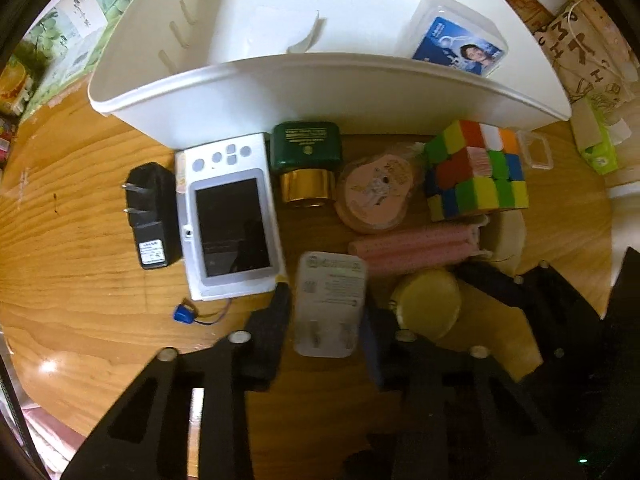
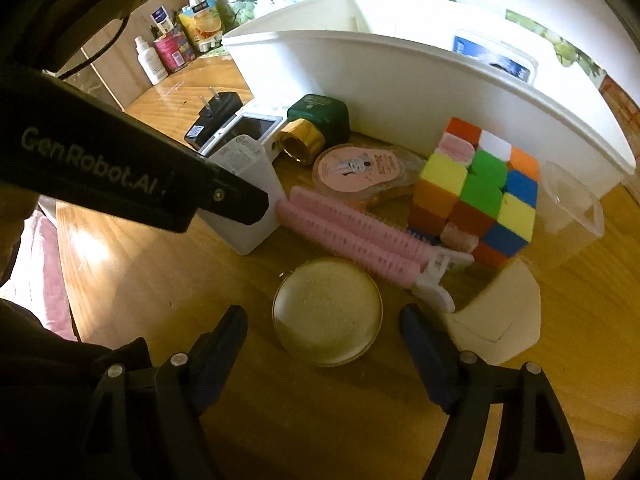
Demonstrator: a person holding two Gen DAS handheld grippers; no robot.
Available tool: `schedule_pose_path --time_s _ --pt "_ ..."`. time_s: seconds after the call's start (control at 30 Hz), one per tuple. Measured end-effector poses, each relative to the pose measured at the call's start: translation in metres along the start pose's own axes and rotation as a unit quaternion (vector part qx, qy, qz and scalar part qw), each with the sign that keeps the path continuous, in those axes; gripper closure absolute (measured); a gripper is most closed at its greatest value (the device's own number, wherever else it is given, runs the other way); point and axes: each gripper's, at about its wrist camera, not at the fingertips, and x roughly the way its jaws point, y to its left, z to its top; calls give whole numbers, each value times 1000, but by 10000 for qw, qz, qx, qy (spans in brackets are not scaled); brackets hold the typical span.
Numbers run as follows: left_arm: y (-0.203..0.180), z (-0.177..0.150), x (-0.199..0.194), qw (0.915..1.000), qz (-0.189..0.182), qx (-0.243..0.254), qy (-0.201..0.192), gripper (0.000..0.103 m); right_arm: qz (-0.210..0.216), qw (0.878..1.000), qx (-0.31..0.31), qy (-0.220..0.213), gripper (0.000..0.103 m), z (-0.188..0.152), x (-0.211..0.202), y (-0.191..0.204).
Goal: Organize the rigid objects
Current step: 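Grasp the white plug adapter with the left gripper while the right grasps the round gold tin, then lift the plug adapter and gold tin with both grippers over the bin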
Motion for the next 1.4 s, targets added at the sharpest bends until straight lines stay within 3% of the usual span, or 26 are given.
schedule_pose_path --time_s 0.3,0.5,0.6,1.2,1.4 --pt "6 -11 -2 9998 33 -200 -7 70 -154 9995 -272 -36 26 5 4 9" --pt "13 -17 -5 9995 101 -308 -38 72 -456 9973 -575 -90 39 2 11 26" --pt "14 -25 -10 9993 107 -349 -74 72 -406 9971 -626 -116 47 0 10 30" --pt "13 -75 -41 9971 -45 -697 -294 73 -380 9980 -492 136 48 -22 2 34" --pt "25 -93 -58 9961 -51 -758 -450 73 -393 9988 -285 12 48 -46 -18 14"
